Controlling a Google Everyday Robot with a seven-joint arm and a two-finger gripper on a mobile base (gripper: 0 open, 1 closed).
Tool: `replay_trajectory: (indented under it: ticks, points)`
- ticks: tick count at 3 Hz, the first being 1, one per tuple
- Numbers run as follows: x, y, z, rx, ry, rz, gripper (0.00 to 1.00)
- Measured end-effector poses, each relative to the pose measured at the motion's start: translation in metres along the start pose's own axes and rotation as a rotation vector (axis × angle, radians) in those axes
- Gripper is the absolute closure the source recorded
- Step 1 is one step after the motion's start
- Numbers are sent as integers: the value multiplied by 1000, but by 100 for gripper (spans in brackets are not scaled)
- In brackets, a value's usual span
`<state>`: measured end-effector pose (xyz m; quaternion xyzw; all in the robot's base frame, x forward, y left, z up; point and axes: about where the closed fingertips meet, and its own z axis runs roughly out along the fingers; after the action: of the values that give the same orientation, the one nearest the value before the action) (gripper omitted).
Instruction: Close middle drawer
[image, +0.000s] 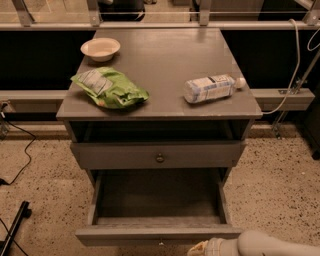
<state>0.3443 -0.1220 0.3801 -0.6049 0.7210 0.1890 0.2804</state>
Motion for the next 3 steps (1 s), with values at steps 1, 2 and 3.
replay_trajectory:
  ticks: [1,2,3]
  points:
    - [-1,-15,15,12,-21,46,100]
    - [-5,-44,26,37,-65,105,100]
    - [-2,-63,28,65,-110,156,100]
